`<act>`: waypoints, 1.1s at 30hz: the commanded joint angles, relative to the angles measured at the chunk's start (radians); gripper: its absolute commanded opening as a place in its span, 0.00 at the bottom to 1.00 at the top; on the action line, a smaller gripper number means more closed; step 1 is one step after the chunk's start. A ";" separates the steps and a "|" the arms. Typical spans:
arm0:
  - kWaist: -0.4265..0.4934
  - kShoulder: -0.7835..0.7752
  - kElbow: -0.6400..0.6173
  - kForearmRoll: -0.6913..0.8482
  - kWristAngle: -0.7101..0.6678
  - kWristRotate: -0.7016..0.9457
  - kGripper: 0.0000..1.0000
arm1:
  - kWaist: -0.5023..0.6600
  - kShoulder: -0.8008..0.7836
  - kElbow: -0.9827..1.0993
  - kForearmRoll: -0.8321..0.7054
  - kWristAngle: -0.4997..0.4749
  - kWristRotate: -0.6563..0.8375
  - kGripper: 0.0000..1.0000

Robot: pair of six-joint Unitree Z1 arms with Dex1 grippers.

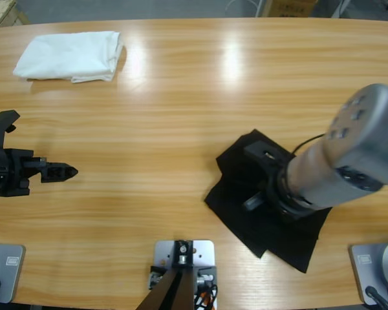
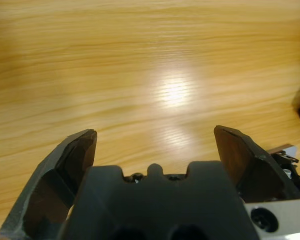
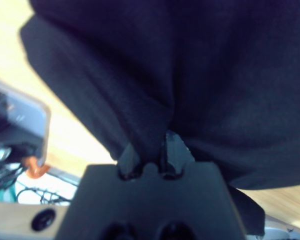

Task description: Fold clothes

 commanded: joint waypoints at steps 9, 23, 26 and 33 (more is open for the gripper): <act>0.008 -0.009 0.057 -0.033 0.014 0.000 0.91 | 0.012 -0.088 0.127 0.007 0.143 -0.127 0.00; 0.008 -0.016 0.090 -0.036 0.007 0.000 0.91 | 0.012 -0.070 0.125 0.134 0.203 -0.070 0.10; 0.008 -0.028 0.098 -0.036 0.007 -0.001 0.91 | 0.011 -0.063 0.122 0.164 0.181 -0.049 0.11; 0.008 -0.032 0.090 -0.039 0.008 0.002 0.91 | -0.017 -0.292 0.080 0.273 0.164 0.066 0.81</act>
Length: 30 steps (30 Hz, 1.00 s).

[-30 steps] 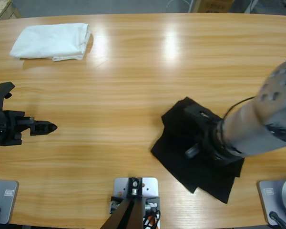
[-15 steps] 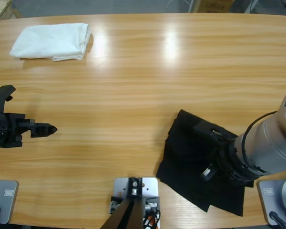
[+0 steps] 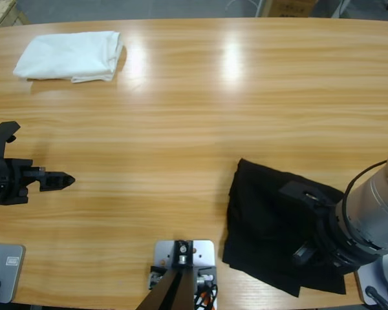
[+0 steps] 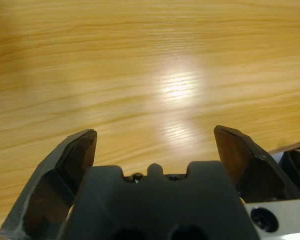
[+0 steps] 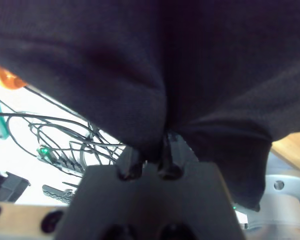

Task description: Fold clothes

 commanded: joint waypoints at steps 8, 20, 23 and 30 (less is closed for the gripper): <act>0.008 -0.010 0.009 -0.027 0.008 0.008 0.91 | -0.024 -0.142 -0.137 0.212 -0.210 0.408 1.00; 0.008 -0.039 -0.001 -0.031 -0.007 0.009 0.91 | -0.027 0.137 -0.046 -0.059 -0.152 0.862 1.00; 0.008 -0.040 0.000 -0.031 -0.007 0.009 0.91 | -0.045 0.164 0.042 -0.148 -0.128 0.881 1.00; 0.008 -0.029 0.002 -0.031 -0.007 0.009 0.91 | -0.050 0.179 0.169 -0.337 -0.039 0.882 0.99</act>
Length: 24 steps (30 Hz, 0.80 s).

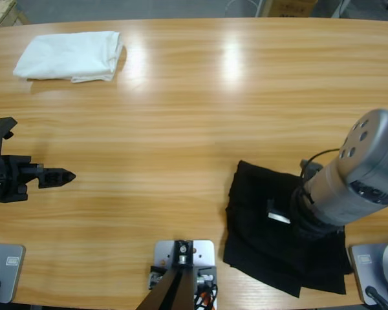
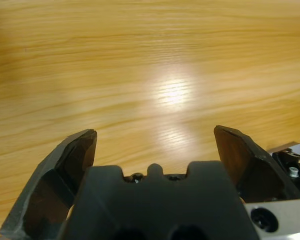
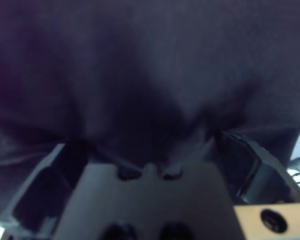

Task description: Fold clothes

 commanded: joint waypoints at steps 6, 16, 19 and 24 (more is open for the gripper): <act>0.008 -0.005 0.006 -0.012 -0.007 0.009 0.91 | -0.036 0.097 0.189 -0.288 0.044 -0.074 0.97; 0.008 -0.029 0.016 -0.006 -0.007 0.011 0.91 | -0.097 0.206 -0.003 -0.290 -0.130 -0.597 1.00; 0.008 -0.025 0.016 -0.006 -0.007 0.011 0.91 | -0.097 0.239 -0.103 -0.219 -0.184 -0.793 1.00; 0.008 -0.021 0.015 -0.006 -0.007 0.011 0.91 | -0.097 0.262 -0.291 -0.115 -0.234 -1.260 1.00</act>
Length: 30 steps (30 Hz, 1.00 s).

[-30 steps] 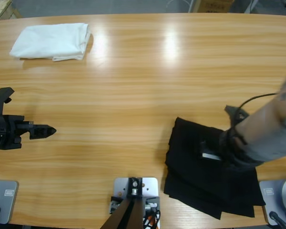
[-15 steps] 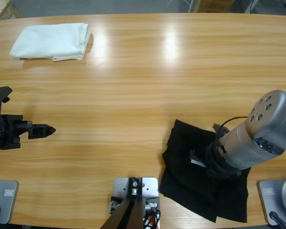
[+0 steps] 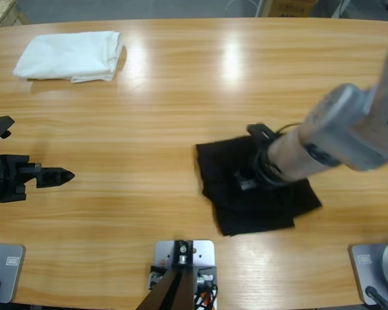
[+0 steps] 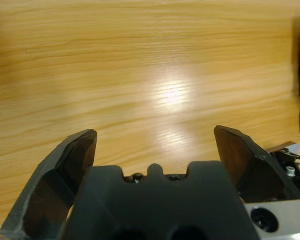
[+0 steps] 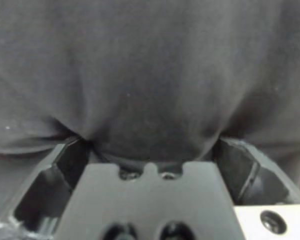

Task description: Fold clothes

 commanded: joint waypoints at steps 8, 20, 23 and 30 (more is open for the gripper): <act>0.008 0.022 0.015 -0.008 -0.007 0.011 0.91 | 0.020 0.147 -0.339 0.146 0.085 -1.019 1.00; 0.008 0.103 -0.080 -0.016 -0.008 0.169 0.91 | -0.072 -0.210 -0.303 0.245 0.046 -0.492 0.81; 0.007 0.176 -0.277 0.054 -0.011 0.318 0.91 | -0.179 -0.330 -0.061 0.030 0.195 -0.409 0.00; -0.105 0.547 -0.770 0.210 -0.069 0.360 0.00 | -0.465 -0.300 0.160 -0.211 0.505 -0.394 0.00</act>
